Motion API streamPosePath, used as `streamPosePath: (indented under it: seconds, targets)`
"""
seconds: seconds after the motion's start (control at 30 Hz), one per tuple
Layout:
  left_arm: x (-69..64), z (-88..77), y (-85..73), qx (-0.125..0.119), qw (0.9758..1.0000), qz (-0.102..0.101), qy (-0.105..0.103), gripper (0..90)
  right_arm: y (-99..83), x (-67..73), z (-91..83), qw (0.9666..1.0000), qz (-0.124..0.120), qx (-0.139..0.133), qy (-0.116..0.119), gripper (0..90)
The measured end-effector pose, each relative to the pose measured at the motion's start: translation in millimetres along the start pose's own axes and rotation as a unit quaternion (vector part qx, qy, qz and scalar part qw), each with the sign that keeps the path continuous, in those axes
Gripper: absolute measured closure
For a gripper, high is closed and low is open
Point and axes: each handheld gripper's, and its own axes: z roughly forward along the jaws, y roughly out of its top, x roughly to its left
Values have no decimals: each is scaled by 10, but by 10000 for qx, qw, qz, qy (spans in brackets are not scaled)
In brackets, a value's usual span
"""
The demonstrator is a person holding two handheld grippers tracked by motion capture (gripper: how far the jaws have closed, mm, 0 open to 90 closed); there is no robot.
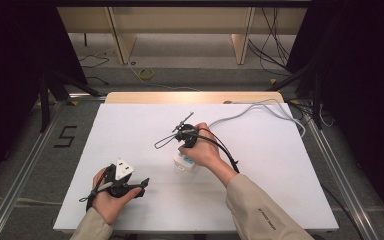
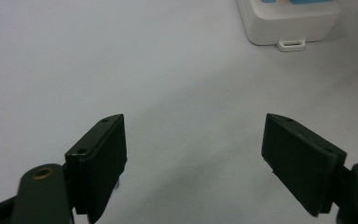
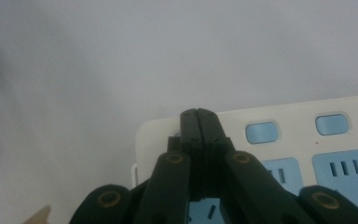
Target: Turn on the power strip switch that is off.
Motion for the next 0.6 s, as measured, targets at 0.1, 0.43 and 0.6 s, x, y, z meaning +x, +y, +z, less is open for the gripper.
streamPosePath:
  seconds: [0.1, 0.43, 0.6]
  targets:
    - [-1, 1, 0, -9, 10000, -4, 3, 220, -23, -12, -17, 10000, 6, -5, 26, 900]
    - [0, -2, -2, 1, 10000, -5, 8, 219, -98, -48, -120, 10000, -12, -71, 19, 900]
    - [-4, -2, -2, 1, 10000, -16, 9, 219, -169, -86, -171, 9999, 44, -134, 32, 883]
